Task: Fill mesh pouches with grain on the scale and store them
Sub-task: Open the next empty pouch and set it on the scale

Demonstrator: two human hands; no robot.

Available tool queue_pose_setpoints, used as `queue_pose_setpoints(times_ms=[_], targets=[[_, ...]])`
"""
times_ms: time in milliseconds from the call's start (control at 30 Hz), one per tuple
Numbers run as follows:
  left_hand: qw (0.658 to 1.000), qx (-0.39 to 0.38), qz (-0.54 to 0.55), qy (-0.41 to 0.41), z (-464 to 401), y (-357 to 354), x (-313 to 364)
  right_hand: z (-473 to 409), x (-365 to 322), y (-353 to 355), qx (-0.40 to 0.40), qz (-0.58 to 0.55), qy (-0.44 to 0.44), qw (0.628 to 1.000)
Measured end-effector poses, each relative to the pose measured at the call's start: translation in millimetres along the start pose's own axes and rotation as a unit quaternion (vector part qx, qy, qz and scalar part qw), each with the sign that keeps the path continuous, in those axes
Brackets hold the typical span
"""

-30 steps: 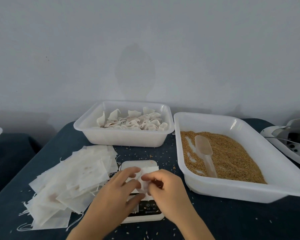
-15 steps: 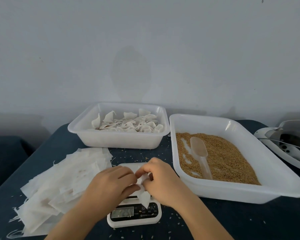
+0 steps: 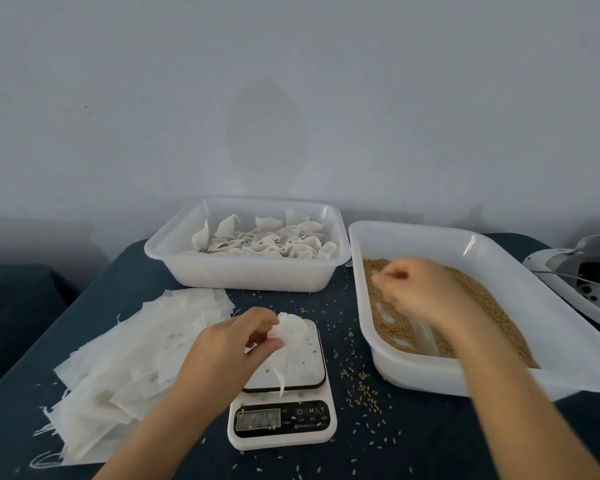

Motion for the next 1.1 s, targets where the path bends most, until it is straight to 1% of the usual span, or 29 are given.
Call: queue_pose_setpoints(times_ms=[33,67,133,200,233,267,400,633,767,833,933,967,1100], targets=[[1.0,0.0,-0.004,-0.001,-0.6,-0.1,-0.5,-13.9,19.9,9.3,0.0,0.084,-0.029,0.996],[1.0,0.001,-0.005,-0.003,-1.2,-0.8,-0.2,-24.1,39.0,13.5,-0.024,0.161,-0.064,0.985],[1.0,0.0,-0.003,-0.011,-2.2,-3.8,1.7,-29.4,70.2,7.5,-0.111,0.258,-0.134,0.95],[1.0,0.001,-0.002,-0.026,-2.7,-8.1,5.3,-22.1,87.4,-8.3,-0.201,0.313,-0.16,0.915],[0.999,0.0,0.0,-0.035,-2.7,-10.7,7.8,-17.8,92.0,-17.4,-0.231,0.324,-0.159,0.903],[0.999,0.0,0.002,-0.044,-2.8,-12.9,10.0,-15.6,95.4,-26.5,-0.249,0.323,-0.152,0.9],[0.998,0.004,0.005,-0.064,-1.4,-15.0,13.2,-16.4,99.7,-48.1,-0.249,0.275,-0.165,0.914],[0.998,0.011,0.0,-0.067,5.0,-13.5,7.1,-12.1,100.8,-57.6,-0.25,0.281,-0.165,0.912],[0.997,0.014,0.001,-0.075,7.0,-16.0,6.2,-13.4,97.4,-62.7,-0.251,0.284,-0.135,0.916],[0.997,0.014,0.001,-0.071,8.0,-17.4,4.3,-15.6,96.9,-62.9,-0.236,0.268,-0.133,0.924],[0.997,0.012,0.002,-0.073,9.7,-19.2,3.5,-21.9,96.3,-57.4,-0.185,0.255,-0.127,0.941],[0.997,0.014,0.002,-0.073,10.4,-19.3,3.4,-22.5,95.6,-56.6,-0.178,0.251,-0.126,0.943],[0.998,0.012,0.017,-0.056,9.2,-21.7,2.2,-16.0,92.8,-60.4,-0.213,0.233,-0.13,0.94]])
Point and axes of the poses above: each hand's wrist, its own z-axis away from the middle knuckle, its own y-axis out of the back of the hand, x = y × z, the point moved 7 cm from there along -z, towards the middle knuckle, and after that the axes turned 13 degrees about x, right-handed, at the moved point
